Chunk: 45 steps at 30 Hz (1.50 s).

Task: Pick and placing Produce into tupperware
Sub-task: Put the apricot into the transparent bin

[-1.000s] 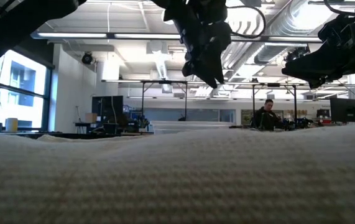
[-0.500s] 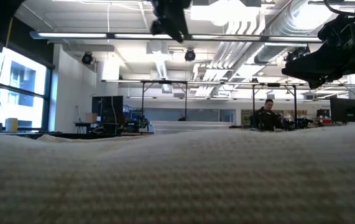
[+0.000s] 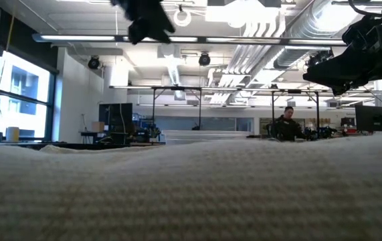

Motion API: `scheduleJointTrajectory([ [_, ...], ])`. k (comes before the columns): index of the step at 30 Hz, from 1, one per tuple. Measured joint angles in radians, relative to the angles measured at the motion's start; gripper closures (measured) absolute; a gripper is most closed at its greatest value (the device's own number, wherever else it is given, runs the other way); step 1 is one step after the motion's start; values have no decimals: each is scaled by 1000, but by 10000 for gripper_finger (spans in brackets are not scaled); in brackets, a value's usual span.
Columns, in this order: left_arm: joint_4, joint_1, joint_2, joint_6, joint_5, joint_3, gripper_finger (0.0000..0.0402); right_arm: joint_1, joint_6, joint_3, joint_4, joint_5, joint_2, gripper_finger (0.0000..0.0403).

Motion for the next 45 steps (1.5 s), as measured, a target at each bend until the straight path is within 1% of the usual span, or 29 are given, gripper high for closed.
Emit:
scheduleJointTrajectory([
  [3,23,2,-91,44,-25,-135,243,0,0,0,0,-1,0,286],
  [6,6,10,-157,90,-83,-249,243,0,0,0,0,-1,0,286],
  [7,14,17,-179,94,-87,-284,243,0,0,0,0,-1,0,286],
  [8,16,25,-198,94,-78,-317,243,0,0,0,0,-1,0,286],
  [11,47,61,-245,95,-9,-401,243,0,0,0,0,-1,0,286],
  [14,121,85,-295,122,42,-463,243,0,0,0,0,0,0,286],
  [16,141,98,-319,157,68,-493,243,0,0,0,0,-1,0,286],
  [19,143,115,-338,219,100,-520,243,0,0,0,0,0,0,286],
  [25,145,147,-337,301,198,-545,243,0,0,0,0,0,0,286],
  [30,144,147,-337,391,198,-547,243,0,0,0,0,0,0,286],
  [35,137,147,-333,399,197,-547,243,0,0,0,0,0,0,286],
  [38,112,154,-333,399,155,-547,243,0,0,0,0,0,0,286],
  [42,76,212,-333,377,133,-547,243,0,0,0,0,0,0,286],
  [45,81,256,-333,364,165,-547,243,0,0,0,0,0,0,286],
])
